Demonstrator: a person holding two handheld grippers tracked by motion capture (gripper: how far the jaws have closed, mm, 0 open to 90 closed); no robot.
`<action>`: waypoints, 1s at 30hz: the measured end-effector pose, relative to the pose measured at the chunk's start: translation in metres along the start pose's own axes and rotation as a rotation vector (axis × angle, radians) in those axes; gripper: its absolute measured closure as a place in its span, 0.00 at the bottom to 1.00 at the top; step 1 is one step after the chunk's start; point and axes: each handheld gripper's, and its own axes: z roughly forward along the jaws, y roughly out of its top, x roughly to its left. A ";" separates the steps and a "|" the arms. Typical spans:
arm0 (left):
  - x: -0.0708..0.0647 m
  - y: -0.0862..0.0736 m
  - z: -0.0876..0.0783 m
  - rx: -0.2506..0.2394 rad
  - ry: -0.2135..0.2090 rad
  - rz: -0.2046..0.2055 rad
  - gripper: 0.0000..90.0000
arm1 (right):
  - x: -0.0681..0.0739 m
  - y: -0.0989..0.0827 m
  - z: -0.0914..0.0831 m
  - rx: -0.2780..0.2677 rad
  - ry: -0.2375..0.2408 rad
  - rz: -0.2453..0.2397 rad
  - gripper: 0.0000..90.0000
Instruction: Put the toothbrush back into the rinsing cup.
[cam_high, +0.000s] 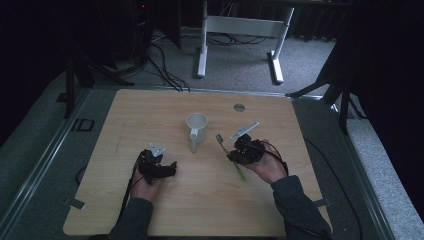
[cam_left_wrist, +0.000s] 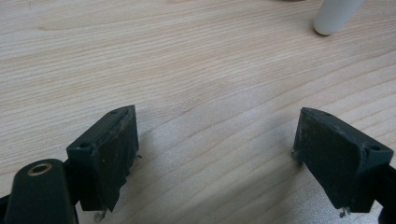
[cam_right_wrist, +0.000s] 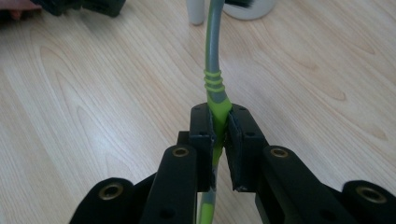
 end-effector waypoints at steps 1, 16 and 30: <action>0.000 0.000 0.000 0.000 0.000 0.000 0.16 | 0.000 0.001 0.000 -0.005 0.001 0.002 0.90; 0.000 0.000 0.000 0.000 -0.001 -0.001 0.16 | 0.006 0.010 -0.002 -0.050 0.006 -0.011 0.90; 0.000 0.000 0.000 0.001 -0.001 0.000 0.16 | 0.009 0.017 -0.003 -0.082 0.003 -0.017 0.90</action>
